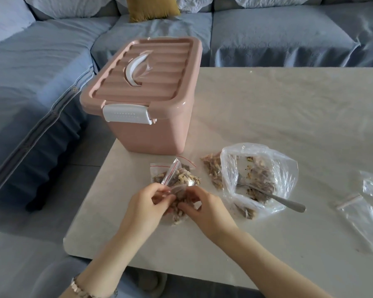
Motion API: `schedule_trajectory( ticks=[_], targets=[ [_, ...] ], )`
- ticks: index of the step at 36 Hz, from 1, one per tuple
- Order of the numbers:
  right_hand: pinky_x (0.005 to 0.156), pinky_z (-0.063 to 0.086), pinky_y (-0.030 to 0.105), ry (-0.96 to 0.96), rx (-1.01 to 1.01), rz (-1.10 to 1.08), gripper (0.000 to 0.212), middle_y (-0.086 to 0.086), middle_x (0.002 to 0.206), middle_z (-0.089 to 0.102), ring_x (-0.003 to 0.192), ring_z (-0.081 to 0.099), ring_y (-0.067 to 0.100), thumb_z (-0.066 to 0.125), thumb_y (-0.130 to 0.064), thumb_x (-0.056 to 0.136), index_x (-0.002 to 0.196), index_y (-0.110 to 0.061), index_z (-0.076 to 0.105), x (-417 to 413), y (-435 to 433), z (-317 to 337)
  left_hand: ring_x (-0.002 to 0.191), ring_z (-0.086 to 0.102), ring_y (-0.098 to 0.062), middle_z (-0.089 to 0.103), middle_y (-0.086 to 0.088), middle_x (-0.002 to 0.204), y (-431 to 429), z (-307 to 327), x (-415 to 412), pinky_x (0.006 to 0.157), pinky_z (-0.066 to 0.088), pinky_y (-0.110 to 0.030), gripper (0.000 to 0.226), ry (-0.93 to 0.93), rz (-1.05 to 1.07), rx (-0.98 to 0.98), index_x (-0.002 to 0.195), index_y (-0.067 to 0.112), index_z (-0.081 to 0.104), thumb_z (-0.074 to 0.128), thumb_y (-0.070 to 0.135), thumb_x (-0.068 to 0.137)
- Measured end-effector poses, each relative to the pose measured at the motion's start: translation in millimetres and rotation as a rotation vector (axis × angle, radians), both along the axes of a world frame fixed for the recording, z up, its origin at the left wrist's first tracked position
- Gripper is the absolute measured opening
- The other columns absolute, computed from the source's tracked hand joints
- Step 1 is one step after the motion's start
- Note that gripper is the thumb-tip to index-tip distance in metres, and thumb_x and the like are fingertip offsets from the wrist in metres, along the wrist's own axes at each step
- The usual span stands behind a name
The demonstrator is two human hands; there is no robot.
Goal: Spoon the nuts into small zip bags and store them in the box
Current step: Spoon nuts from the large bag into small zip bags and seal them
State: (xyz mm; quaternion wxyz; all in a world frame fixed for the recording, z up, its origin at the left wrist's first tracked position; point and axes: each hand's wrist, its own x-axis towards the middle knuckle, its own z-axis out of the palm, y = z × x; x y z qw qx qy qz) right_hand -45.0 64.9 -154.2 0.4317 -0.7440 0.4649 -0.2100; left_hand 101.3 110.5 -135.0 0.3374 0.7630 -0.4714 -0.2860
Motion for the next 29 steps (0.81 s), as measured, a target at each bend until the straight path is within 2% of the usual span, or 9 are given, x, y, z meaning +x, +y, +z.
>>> schedule_trajectory(
  ticks=[2,4,10,13,16,20,23,26,29],
  targets=[
    [0.081,0.048,0.029,-0.014,-0.015,-0.022,0.025,0.003,0.101,0.066,0.094,0.06,0.019,0.064,-0.023,0.084,0.108,-0.018,0.063,7.7,-2.2,-1.7,0.07,0.068,-0.018,0.07,0.001,0.073,1.6,-1.8,5.6,0.074,0.056,-0.039,0.023,0.007,0.011,0.01,0.081,0.029,0.066,0.073,0.008,0.076],
    [0.08,0.047,0.028,-0.021,-0.032,-0.061,0.024,0.005,0.1,0.066,0.093,0.06,0.021,0.066,-0.023,0.083,0.106,-0.016,0.064,15.0,-2.9,-3.3,0.069,0.068,-0.016,0.071,0.003,0.07,2.6,-3.9,9.1,0.072,0.055,-0.035,0.019,-0.039,0.025,-0.019,0.079,0.024,0.068,0.072,0.005,0.076],
    [0.085,0.044,0.03,0.048,-0.091,-0.072,0.034,0.003,0.112,0.058,0.099,0.055,0.02,0.065,-0.031,0.084,0.114,-0.016,0.06,17.1,0.1,-1.3,0.07,0.063,-0.024,0.069,-0.003,0.074,3.0,-5.4,7.5,0.061,0.042,-0.028,0.001,-0.309,0.064,-0.073,0.081,0.015,0.07,0.07,0.014,0.08],
    [0.085,0.044,0.028,0.067,-0.121,-0.047,0.035,0.001,0.113,0.057,0.1,0.054,0.018,0.063,-0.031,0.085,0.116,-0.014,0.058,0.8,0.5,2.3,0.074,0.059,-0.029,0.065,-0.005,0.082,3.6,-3.2,2.3,0.062,0.044,-0.032,0.015,-0.451,0.076,-0.129,0.09,0.015,0.067,0.073,0.011,0.076],
    [0.083,0.044,0.021,0.086,-0.156,-0.049,0.031,-0.005,0.109,0.056,0.095,0.053,0.009,0.06,-0.029,0.088,0.117,-0.018,0.058,-29.9,2.7,8.0,0.086,0.052,-0.032,0.061,-0.011,0.089,4.2,1.7,-11.9,0.077,0.041,-0.036,0.03,-0.557,0.036,-0.324,0.097,0.005,0.065,0.076,-0.002,0.069],
    [0.074,0.044,0.016,0.132,-0.205,-0.079,0.021,-0.02,0.092,0.047,0.079,0.049,0.0,0.061,-0.026,0.087,0.107,-0.021,0.064,-83.9,6.2,18.3,0.097,0.049,-0.018,0.06,-0.005,0.098,2.5,9.5,-46.9,0.088,0.037,-0.024,0.03,-0.446,-0.191,-0.432,0.1,0.004,0.064,0.063,0.011,0.07],
    [0.064,0.04,0.009,0.203,-0.252,-0.156,0.015,-0.024,0.085,0.046,0.069,0.049,-0.002,0.064,-0.023,0.084,0.099,-0.022,0.067,-132.7,2.4,25.4,0.09,0.053,-0.005,0.064,0.003,0.093,-1.0,6.6,-71.7,0.086,0.034,-0.006,0.024,-0.321,-0.339,-0.383,0.092,0.009,0.067,0.063,0.014,0.07],
    [0.063,0.037,0.005,0.298,-0.299,-0.325,0.017,-0.025,0.084,0.046,0.073,0.05,-0.01,0.067,-0.018,0.082,0.099,-0.02,0.068,-186.2,-8.7,27.3,0.08,0.052,0.003,0.064,0.01,0.084,-5.5,3.6,-94.5,0.077,0.036,-0.002,0.017,-0.26,-0.453,-0.343,0.088,0.016,0.066,0.06,0.024,0.075],
    [0.073,0.04,0.02,0.454,-0.213,-0.52,0.024,-0.007,0.1,0.057,0.092,0.055,0.008,0.064,-0.019,0.084,0.108,-0.018,0.064,-238.0,-25.4,25.3,0.074,0.053,0.009,0.06,0.022,0.079,-8.6,4.8,-114.2,0.068,0.04,-0.004,0.014,-0.227,-0.512,-0.296,0.087,0.031,0.062,0.053,0.035,0.076]
  ],
)
